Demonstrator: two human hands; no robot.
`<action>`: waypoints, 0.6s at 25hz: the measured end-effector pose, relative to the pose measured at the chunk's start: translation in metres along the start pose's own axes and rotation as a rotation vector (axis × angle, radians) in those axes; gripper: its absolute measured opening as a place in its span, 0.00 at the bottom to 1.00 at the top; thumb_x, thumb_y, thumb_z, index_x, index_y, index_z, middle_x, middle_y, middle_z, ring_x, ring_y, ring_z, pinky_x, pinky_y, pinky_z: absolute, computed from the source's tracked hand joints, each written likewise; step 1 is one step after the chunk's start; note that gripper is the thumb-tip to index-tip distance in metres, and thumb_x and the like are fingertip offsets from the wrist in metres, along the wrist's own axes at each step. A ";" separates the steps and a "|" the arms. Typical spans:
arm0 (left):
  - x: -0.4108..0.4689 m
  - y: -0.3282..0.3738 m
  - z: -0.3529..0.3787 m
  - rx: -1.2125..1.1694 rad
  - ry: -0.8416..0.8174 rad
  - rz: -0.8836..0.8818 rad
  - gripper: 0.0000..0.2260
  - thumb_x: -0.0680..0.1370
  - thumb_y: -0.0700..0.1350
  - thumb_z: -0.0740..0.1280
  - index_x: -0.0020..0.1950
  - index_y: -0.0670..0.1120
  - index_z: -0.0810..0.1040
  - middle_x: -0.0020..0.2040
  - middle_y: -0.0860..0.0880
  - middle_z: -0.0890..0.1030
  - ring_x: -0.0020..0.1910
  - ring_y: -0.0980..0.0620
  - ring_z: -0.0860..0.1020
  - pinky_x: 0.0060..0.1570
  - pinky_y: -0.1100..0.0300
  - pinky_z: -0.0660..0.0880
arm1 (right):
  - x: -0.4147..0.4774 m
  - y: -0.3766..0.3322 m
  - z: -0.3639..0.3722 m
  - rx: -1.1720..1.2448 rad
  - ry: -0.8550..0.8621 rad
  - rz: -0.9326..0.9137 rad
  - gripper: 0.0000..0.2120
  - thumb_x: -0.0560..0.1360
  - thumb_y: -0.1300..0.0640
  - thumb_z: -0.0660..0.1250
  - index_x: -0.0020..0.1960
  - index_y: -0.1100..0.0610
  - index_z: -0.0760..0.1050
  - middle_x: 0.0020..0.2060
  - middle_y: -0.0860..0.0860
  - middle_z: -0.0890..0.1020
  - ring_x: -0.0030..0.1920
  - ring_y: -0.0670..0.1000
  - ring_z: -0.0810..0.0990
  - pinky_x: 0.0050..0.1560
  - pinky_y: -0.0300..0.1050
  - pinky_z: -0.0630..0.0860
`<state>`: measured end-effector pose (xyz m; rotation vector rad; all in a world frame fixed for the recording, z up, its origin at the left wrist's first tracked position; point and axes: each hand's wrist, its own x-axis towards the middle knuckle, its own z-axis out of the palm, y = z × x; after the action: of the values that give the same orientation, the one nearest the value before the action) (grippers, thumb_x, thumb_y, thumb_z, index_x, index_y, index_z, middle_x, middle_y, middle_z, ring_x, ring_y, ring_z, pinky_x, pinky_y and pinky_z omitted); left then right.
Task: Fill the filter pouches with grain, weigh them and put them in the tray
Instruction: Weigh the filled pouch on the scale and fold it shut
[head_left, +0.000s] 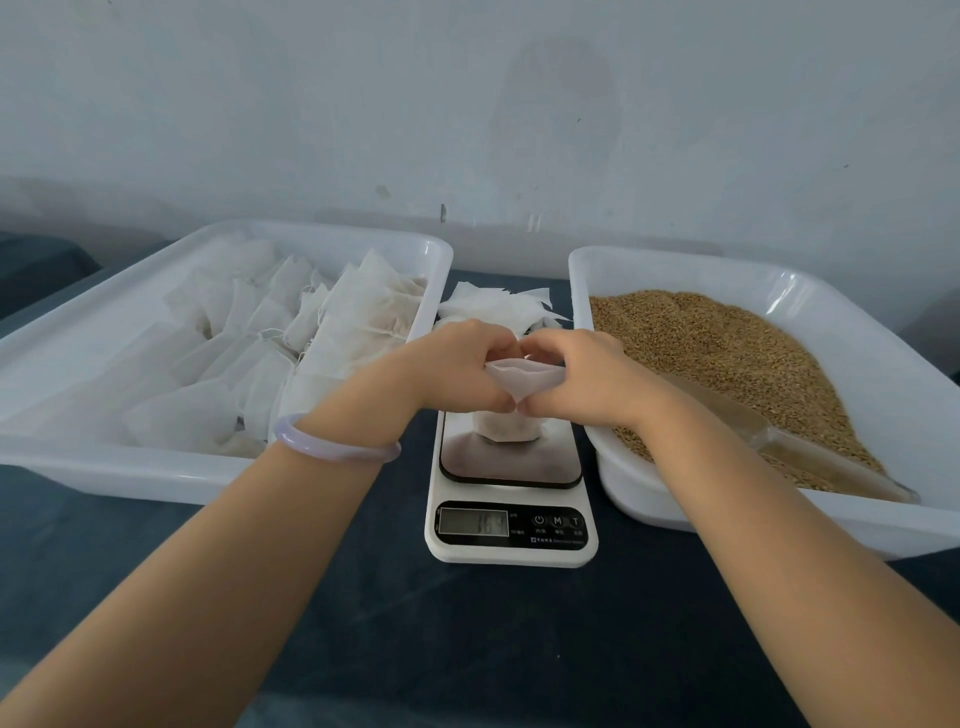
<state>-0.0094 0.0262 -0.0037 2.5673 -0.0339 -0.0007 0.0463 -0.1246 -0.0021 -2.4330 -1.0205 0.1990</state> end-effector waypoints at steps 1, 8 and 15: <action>0.000 0.000 0.000 0.002 0.001 0.001 0.13 0.69 0.42 0.71 0.38 0.56 0.69 0.38 0.57 0.74 0.39 0.56 0.72 0.35 0.63 0.67 | 0.000 0.000 0.000 -0.003 0.000 -0.002 0.20 0.67 0.53 0.71 0.58 0.43 0.74 0.39 0.32 0.72 0.40 0.30 0.65 0.58 0.42 0.60; 0.001 -0.002 0.001 0.018 -0.006 0.015 0.08 0.70 0.40 0.70 0.41 0.51 0.73 0.36 0.55 0.74 0.37 0.55 0.72 0.35 0.61 0.67 | 0.000 0.000 0.001 0.021 0.021 -0.008 0.21 0.67 0.55 0.72 0.58 0.45 0.74 0.48 0.41 0.79 0.51 0.41 0.75 0.65 0.48 0.64; 0.004 -0.008 -0.001 -0.165 0.111 -0.014 0.10 0.75 0.41 0.69 0.34 0.49 0.74 0.31 0.51 0.75 0.32 0.56 0.75 0.34 0.64 0.74 | 0.000 0.005 0.000 0.230 0.168 -0.077 0.18 0.68 0.55 0.73 0.56 0.49 0.76 0.51 0.45 0.80 0.54 0.44 0.77 0.53 0.37 0.72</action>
<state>-0.0048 0.0336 -0.0071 2.3986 0.0249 0.1292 0.0491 -0.1270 -0.0048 -2.1602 -0.9582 0.0792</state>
